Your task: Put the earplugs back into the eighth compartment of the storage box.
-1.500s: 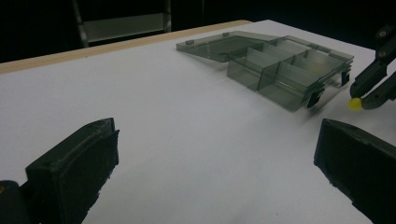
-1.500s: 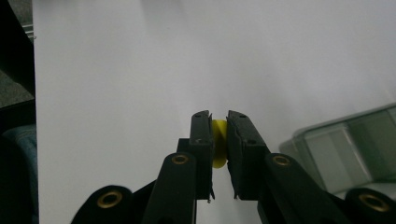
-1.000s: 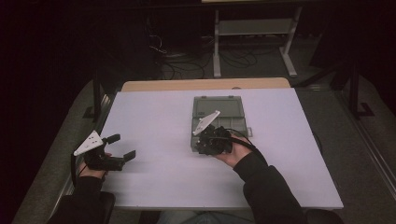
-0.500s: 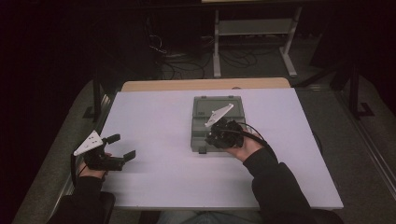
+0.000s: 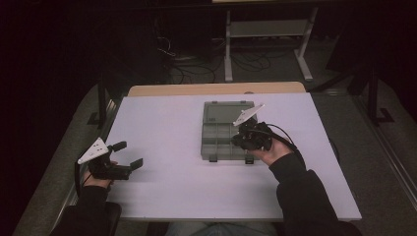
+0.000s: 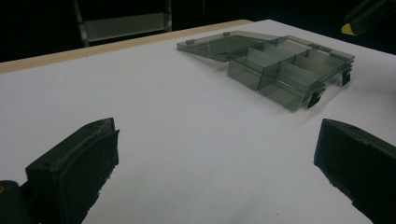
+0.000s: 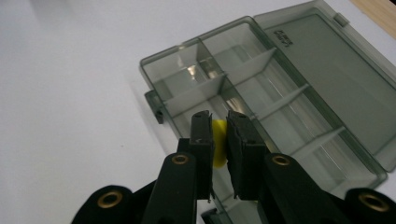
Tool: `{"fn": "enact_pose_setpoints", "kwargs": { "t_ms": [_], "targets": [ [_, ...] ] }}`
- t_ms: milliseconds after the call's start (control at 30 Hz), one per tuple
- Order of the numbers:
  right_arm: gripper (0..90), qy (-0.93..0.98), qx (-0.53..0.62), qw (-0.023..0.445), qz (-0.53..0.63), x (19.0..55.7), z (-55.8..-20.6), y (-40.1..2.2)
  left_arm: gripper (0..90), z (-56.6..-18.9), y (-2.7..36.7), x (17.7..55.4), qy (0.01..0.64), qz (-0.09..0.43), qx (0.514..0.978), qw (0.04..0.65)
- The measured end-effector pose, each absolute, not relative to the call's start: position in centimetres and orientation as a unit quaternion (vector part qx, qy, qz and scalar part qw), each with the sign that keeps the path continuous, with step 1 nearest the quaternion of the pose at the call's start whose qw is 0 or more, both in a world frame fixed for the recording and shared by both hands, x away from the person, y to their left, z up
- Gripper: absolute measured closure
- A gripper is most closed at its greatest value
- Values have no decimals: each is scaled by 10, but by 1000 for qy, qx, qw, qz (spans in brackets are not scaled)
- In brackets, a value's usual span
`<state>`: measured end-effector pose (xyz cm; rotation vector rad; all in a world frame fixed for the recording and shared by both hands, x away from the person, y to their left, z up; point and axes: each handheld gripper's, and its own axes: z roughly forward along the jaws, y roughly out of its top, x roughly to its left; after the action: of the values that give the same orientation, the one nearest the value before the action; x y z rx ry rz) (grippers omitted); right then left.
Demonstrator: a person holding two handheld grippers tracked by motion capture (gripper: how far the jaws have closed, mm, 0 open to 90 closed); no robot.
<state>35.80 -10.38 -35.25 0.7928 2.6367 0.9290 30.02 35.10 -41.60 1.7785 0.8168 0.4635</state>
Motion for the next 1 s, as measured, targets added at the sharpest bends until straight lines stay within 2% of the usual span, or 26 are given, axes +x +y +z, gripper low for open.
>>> {"fn": "enact_pose_setpoints", "kwargs": {
  "t_ms": [667, 1000],
  "targets": [
    [793, 884, 336, 119, 304, 374, -373, -149, 0, -416, 351, 300, 343, 194, 747, 536],
    [793, 888, 345, 105, 285, 381, -388, -151, 0, -416, 351, 300, 342, 193, 747, 536]
  ]
}}
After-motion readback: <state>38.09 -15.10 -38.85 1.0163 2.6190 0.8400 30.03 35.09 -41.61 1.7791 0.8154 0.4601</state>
